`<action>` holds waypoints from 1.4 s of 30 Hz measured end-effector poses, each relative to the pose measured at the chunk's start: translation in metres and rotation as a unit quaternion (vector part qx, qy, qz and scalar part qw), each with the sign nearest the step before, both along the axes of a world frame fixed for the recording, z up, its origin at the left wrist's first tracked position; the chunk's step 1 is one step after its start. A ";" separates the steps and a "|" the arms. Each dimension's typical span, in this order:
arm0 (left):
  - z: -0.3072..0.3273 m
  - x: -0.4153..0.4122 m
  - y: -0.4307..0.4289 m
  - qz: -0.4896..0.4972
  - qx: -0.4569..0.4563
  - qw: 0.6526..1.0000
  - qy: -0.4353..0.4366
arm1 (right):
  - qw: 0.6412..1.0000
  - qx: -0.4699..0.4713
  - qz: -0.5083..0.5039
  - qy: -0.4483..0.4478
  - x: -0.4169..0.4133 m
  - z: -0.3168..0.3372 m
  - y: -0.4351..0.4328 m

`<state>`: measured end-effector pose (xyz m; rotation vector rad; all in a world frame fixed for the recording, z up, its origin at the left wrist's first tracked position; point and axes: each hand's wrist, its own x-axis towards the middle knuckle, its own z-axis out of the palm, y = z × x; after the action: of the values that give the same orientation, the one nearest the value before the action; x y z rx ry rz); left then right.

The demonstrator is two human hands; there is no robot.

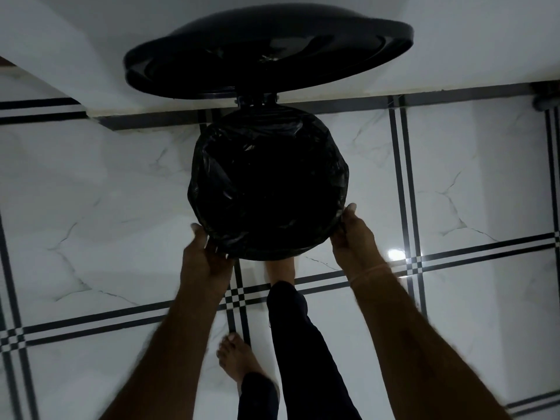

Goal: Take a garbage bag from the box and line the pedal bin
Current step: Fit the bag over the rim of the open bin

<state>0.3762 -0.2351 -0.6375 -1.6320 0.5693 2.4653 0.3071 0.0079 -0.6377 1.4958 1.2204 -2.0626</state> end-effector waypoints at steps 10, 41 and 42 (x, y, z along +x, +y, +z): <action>-0.018 0.009 0.018 -0.008 0.014 0.998 -0.058 | 0.992 -0.107 -0.026 -0.062 0.029 -0.001 -0.014; 0.030 -0.004 0.015 -0.033 -0.073 0.991 -0.106 | 0.996 -0.085 -0.011 -0.011 0.034 0.027 -0.033; 0.029 -0.004 0.013 -0.037 -0.069 0.991 -0.106 | 0.997 -0.079 -0.004 -0.009 0.031 0.028 -0.030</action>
<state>0.3724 -0.2223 -0.6083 -1.8579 0.7681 2.2074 0.3380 -0.0225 -0.6097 1.4461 1.0188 -2.0932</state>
